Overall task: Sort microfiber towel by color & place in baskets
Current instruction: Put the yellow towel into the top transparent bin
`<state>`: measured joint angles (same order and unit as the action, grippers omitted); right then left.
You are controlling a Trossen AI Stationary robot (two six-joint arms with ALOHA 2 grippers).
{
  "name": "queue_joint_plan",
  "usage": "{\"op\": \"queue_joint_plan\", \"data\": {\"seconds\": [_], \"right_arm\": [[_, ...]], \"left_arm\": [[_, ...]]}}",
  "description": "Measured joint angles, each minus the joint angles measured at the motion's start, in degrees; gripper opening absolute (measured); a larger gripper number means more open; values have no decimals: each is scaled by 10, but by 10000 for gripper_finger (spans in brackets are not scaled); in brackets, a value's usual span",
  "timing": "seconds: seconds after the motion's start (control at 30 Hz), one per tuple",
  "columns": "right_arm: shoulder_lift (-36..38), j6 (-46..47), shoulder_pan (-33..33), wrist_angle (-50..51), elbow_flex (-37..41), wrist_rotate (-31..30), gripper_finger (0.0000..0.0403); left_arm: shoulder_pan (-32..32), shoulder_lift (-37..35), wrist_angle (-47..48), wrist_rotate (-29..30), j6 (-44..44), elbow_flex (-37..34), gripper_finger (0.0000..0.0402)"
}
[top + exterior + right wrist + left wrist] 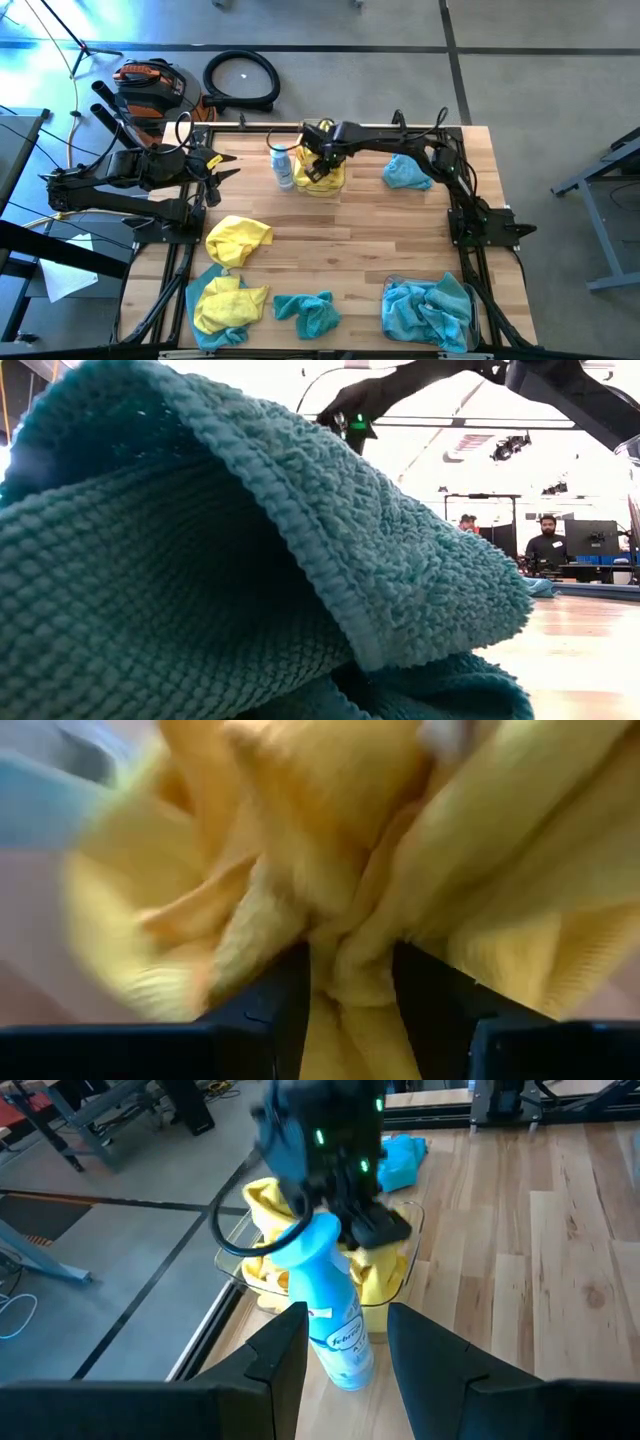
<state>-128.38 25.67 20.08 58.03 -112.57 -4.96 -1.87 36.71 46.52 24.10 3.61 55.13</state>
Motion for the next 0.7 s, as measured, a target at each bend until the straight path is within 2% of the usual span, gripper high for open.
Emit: {"op": "queue_joint_plan", "data": {"seconds": [0.1, 0.23, 0.4, 0.7], "right_arm": [[0, 0, 3, -35, 56, 1, 138], [5, -22, 8, -21, 92, -3, 138], [6, -55, 10, -6, 94, -8, 138], [25, 20, 14, -19, 96, 6, 138]], "left_arm": [[0, 0, 0, 0, 0, 0, 129], [0, 0, 0, 0, 0, 0, 129], [0, 0, 0, 0, -5, 0, 129], [0, 0, 0, 0, -17, 0, 129]]}}
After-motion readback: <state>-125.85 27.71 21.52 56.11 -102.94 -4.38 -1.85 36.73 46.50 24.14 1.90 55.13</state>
